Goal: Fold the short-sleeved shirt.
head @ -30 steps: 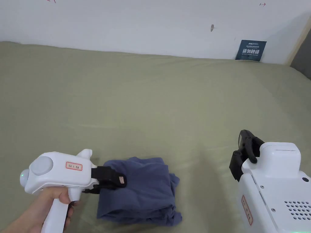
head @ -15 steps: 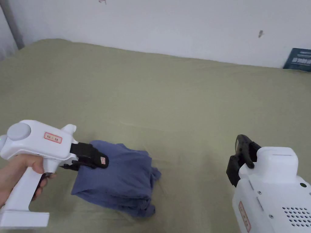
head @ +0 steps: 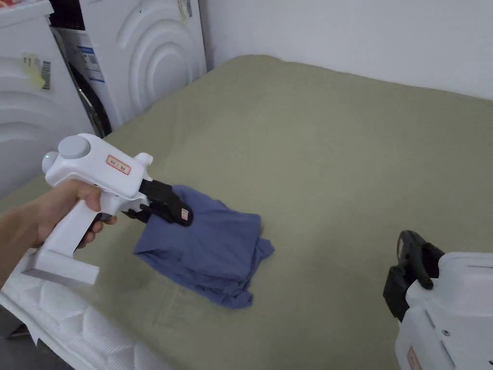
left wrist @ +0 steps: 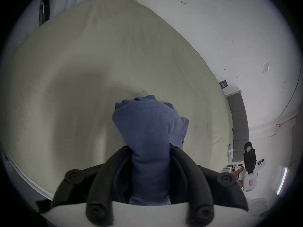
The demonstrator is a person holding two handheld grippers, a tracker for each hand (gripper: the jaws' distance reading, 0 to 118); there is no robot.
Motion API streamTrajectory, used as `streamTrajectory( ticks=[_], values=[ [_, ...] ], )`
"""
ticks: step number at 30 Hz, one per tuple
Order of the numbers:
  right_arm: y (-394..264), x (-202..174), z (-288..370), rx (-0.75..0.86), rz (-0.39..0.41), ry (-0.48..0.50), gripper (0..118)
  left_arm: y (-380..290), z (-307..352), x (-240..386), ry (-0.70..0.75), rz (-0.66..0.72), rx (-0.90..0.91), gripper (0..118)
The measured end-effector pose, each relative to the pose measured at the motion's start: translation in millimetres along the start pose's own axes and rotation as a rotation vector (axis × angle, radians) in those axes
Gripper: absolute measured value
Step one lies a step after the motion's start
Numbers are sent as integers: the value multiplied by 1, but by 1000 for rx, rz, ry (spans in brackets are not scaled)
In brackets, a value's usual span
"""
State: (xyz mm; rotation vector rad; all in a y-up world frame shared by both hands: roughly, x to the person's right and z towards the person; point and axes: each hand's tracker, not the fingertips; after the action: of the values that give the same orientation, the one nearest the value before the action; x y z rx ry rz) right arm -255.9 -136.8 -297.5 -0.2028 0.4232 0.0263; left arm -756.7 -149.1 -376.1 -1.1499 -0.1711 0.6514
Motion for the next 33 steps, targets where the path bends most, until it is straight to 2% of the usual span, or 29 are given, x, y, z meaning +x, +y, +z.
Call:
streamTrajectory(
  ticks=[5, 14, 15, 16, 17, 18, 20, 23, 24, 25, 26, 27, 28, 29, 31, 33],
  values=[
    [-9, -18, -16, -21, 3, 36, 0, 27, -3, -12, 41, -35, -5, 33],
    [-29, -3, -18, -81, -6, 30, 0, 41, -17, -9, 117, -122, -61, 34],
    [-29, 0, -17, -83, -5, 27, 0, 39, -15, -6, 152, -135, -36, 56],
    [-28, 4, -17, -85, -12, 26, 0, 39, -13, -4, 194, -136, -20, 89],
    [-27, 6, -15, -87, -20, 26, 0, 36, -9, -1, 224, -150, 8, 117],
    [-25, 9, -13, -86, -24, 26, 0, 33, 3, 4, 242, -184, 82, 117],
    [-21, 18, -6, -73, -38, 18, 0, 25, 13, 15, 207, -138, 92, 113],
    [-9, 32, 10, -54, -52, 13, 0, 6, 34, 47, 242, -217, 191, 111],
    [-4, 39, 18, -47, -51, 11, 0, -1, 40, 61, 234, -203, 246, 104],
    [2, 45, 26, -30, -54, -1, 0, -7, 45, 73, 170, -179, 263, 83],
    [9, 54, 34, -20, -62, 0, 0, -15, 43, 89, 65, -180, 276, 45],
    [15, 64, 42, -14, -69, -4, 0, -24, 40, 108, 52, -213, 300, 1],
    [22, 73, 49, -6, -71, -11, 0, -34, 35, 133, 123, -286, 326, 0],
    [28, 83, 58, 10, -67, -23, 0, -43, 28, 155, 110, -313, 342, 0],
    [42, 105, 77, 43, -49, -57, 0, -74, 10, 209, -6, -313, 365, 0],
    [55, 130, 98, 74, -36, -98, 0, -108, -14, 269, -47, -375, 412, 0]
  ],
)
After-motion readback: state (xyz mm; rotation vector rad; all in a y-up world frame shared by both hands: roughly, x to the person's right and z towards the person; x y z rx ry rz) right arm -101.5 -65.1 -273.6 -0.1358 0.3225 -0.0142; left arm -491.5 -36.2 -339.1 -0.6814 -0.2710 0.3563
